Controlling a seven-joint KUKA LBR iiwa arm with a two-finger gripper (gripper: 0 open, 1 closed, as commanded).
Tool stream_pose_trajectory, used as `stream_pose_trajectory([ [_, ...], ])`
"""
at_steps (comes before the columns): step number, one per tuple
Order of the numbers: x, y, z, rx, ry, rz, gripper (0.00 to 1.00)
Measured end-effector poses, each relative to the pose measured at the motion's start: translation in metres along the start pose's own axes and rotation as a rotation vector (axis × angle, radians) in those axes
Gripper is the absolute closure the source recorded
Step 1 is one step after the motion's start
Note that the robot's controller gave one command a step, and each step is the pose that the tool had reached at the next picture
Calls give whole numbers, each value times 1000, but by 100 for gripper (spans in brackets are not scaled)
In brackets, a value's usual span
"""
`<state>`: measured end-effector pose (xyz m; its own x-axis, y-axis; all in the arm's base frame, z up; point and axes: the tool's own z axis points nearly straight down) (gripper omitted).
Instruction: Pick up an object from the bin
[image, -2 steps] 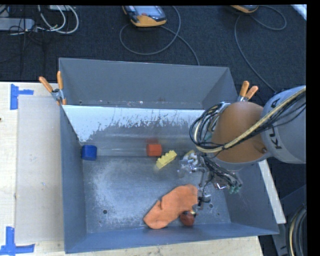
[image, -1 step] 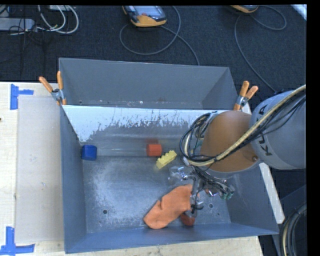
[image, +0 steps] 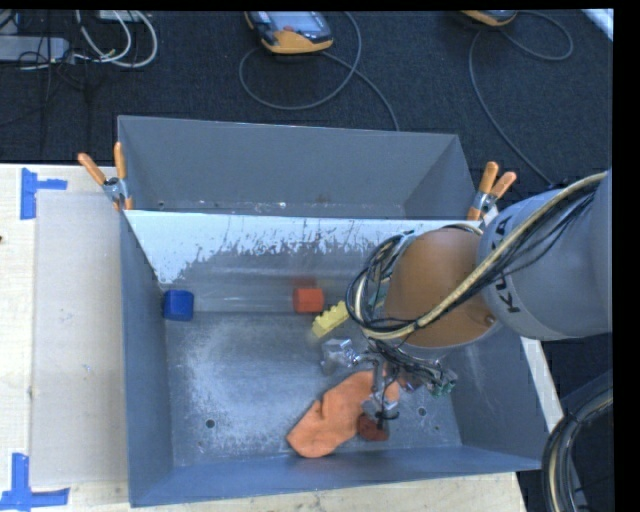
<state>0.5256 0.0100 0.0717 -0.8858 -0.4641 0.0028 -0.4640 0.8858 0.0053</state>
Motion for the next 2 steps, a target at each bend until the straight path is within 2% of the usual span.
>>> stream_pose_trajectory([
  [1,6,12,-3,7,-10,-15,100],
  [2,6,12,-3,7,-10,-15,100],
])
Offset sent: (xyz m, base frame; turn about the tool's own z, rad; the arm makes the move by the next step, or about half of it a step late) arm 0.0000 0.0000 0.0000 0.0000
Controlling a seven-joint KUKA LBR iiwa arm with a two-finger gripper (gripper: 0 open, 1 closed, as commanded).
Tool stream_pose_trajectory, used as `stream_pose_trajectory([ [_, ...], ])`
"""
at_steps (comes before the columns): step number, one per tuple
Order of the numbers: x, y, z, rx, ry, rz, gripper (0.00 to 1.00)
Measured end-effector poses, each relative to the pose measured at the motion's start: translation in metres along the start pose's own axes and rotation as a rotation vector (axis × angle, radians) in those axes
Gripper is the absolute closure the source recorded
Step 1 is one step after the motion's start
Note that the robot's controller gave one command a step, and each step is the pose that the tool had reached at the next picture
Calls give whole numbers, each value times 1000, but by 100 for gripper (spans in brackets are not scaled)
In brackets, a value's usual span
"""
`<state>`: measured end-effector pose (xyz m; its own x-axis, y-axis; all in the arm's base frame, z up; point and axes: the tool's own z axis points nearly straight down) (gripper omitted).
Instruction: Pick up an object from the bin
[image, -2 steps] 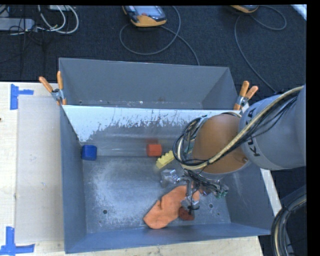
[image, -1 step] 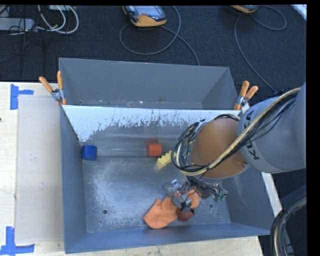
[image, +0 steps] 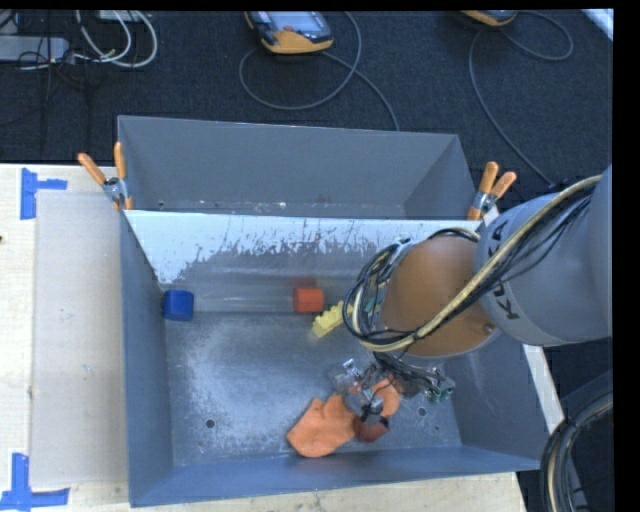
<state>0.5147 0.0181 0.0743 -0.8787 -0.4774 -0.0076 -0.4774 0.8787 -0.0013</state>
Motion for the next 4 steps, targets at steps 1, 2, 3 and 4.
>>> stream_pose_trajectory([
  [1,2,1,-7,-3,5,0,100],
  [2,3,2,-24,-4,10,0,100],
  [3,3,2,-49,-5,12,2,100],
  [4,2,1,-70,-2,6,2,100],
])
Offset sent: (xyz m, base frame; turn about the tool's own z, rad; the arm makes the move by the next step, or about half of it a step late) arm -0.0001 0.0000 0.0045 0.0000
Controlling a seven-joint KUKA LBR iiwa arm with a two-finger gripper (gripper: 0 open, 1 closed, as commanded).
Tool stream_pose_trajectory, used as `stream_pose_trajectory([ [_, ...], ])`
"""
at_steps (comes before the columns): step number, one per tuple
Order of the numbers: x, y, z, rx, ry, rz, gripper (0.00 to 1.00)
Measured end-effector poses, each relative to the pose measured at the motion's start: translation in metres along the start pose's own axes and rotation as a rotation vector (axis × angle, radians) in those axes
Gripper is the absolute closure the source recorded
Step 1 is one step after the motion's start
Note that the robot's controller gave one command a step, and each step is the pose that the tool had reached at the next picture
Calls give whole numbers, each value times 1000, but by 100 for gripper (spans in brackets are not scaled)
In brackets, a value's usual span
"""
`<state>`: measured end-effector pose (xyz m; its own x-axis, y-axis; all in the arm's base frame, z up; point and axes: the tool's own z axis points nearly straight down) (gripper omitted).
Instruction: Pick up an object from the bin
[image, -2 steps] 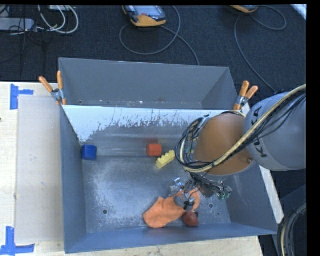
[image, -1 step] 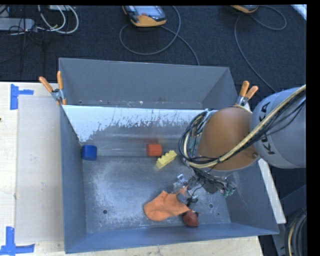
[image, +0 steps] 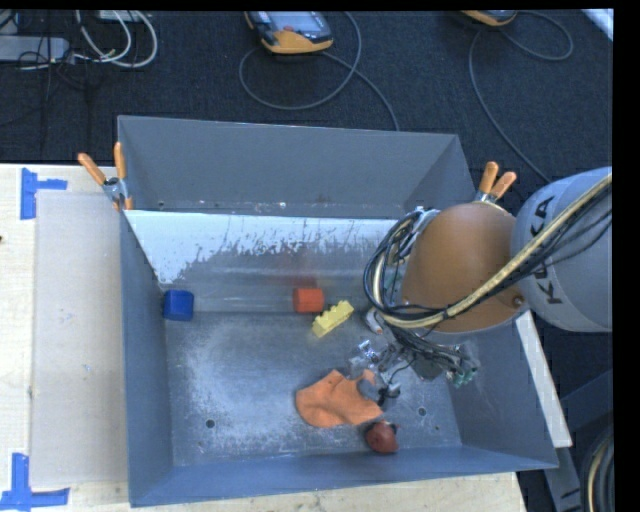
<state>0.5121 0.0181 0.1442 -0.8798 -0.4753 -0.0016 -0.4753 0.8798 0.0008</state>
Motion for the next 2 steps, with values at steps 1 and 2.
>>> stream_pose_trajectory([
  [1,0,0,-6,-1,2,1,100],
  [2,0,1,-6,-2,3,0,100],
])
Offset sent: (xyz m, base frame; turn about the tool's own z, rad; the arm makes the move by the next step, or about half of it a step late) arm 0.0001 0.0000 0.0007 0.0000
